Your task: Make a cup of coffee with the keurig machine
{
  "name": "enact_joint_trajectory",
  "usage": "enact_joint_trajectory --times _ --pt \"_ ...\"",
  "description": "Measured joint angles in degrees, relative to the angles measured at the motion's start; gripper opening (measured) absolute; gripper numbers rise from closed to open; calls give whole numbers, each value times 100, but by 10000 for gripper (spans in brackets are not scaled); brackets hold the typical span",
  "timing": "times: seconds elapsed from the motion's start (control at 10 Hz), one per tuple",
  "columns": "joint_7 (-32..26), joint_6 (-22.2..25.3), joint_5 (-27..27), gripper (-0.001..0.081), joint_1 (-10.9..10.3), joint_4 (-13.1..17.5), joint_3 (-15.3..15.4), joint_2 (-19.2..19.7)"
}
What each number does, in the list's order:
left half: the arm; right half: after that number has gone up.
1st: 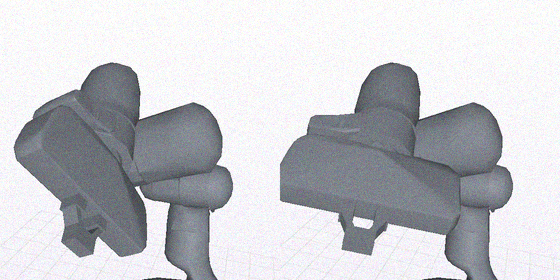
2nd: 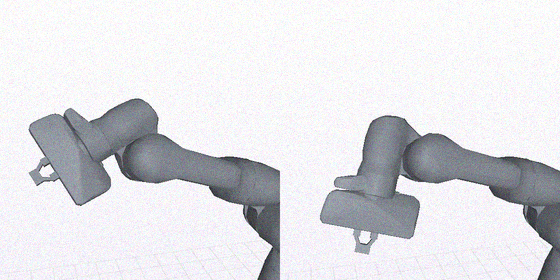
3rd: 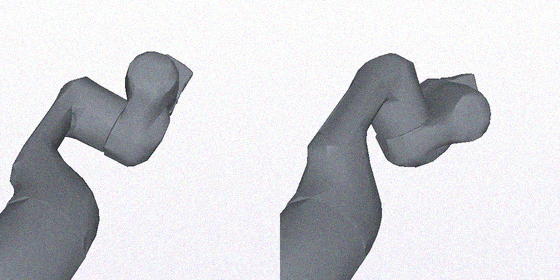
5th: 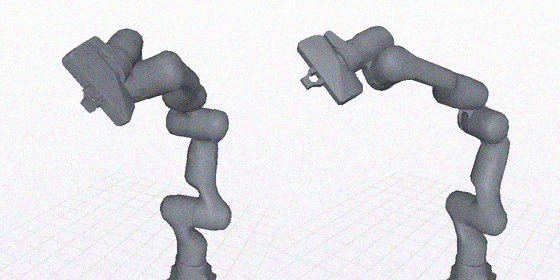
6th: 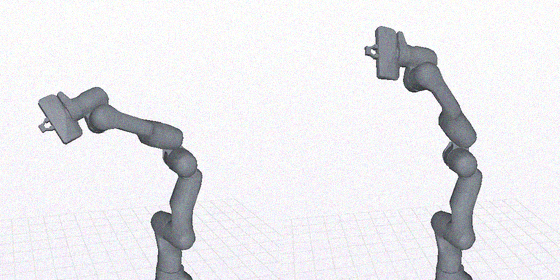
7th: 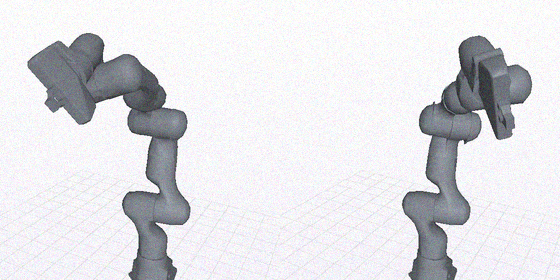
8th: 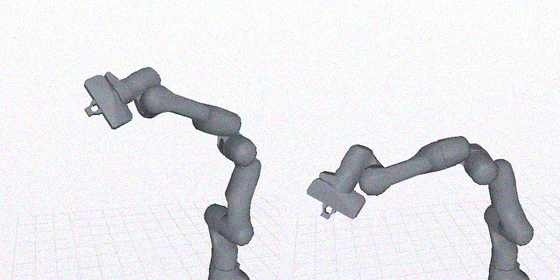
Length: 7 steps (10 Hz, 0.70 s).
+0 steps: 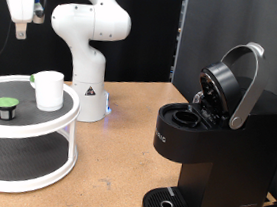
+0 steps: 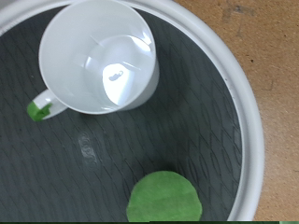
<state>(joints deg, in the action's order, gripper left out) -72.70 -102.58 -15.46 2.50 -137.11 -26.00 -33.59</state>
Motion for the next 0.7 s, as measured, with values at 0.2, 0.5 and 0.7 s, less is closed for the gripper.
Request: enact_joint_trajectory --times 0.2,0.5,0.7 --pt "1 -334 0 805 3 -3 -45 31" --pt "-17 -402 -37 805 4 7 -58 44" --pt "-40 -386 -142 805 4 6 -57 48"
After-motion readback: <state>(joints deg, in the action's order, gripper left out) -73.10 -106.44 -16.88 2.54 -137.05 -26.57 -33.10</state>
